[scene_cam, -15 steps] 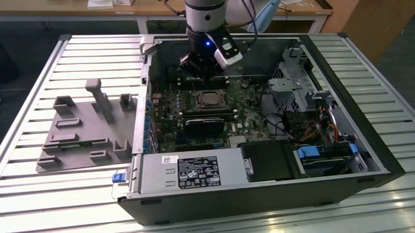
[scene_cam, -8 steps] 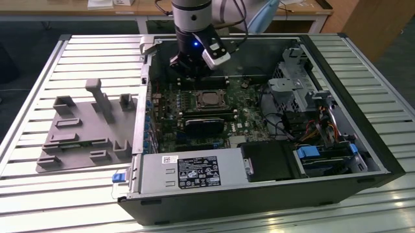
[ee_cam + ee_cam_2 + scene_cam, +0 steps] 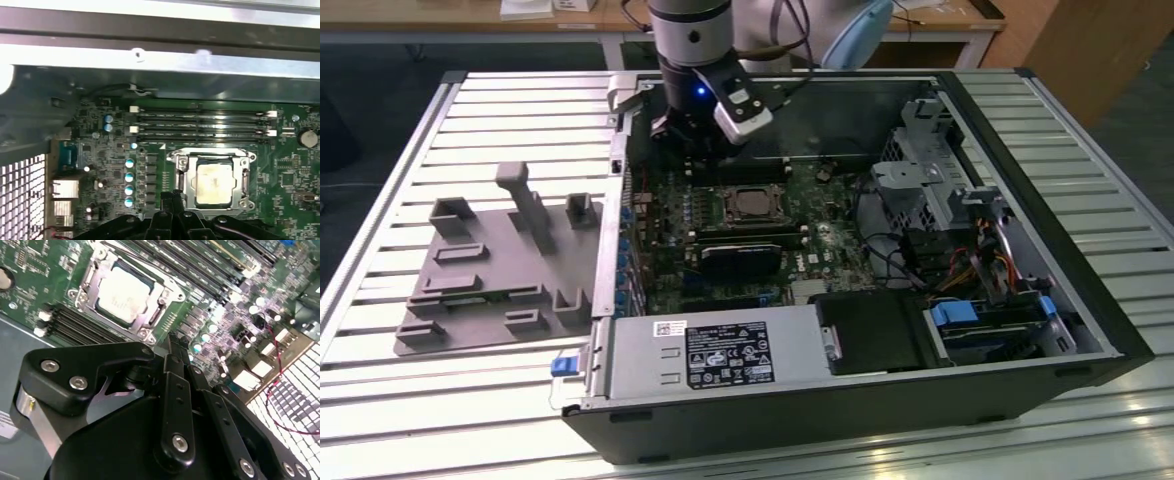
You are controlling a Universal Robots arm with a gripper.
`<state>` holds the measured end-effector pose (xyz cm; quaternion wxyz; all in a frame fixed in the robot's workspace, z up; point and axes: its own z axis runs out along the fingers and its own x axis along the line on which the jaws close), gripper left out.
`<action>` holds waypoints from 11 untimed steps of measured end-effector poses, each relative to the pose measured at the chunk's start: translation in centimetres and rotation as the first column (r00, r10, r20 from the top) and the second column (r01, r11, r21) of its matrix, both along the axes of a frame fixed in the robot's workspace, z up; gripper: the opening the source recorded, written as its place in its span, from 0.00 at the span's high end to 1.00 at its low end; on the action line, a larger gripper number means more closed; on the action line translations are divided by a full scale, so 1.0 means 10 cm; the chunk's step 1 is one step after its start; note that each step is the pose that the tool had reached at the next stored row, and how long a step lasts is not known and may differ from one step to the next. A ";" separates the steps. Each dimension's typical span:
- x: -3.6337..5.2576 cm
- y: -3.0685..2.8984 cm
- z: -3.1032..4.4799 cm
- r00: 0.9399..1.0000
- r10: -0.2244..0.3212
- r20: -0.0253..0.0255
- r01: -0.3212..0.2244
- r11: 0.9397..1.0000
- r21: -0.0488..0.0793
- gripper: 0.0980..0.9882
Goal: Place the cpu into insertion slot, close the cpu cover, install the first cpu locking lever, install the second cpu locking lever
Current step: 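Install the first cpu locking lever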
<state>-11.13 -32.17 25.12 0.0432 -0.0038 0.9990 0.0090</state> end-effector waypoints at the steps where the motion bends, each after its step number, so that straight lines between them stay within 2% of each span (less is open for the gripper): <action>1: -0.011 0.000 0.000 1.000 0.000 0.001 0.000 1.000 0.004 1.00; 2: -0.021 0.000 0.000 1.000 0.000 0.002 0.000 1.000 0.012 1.00; 6: -0.061 0.000 0.000 1.000 0.000 0.010 0.000 0.998 0.062 1.00; 11: -0.119 0.000 0.000 1.000 -0.001 0.019 -0.001 0.992 0.124 1.00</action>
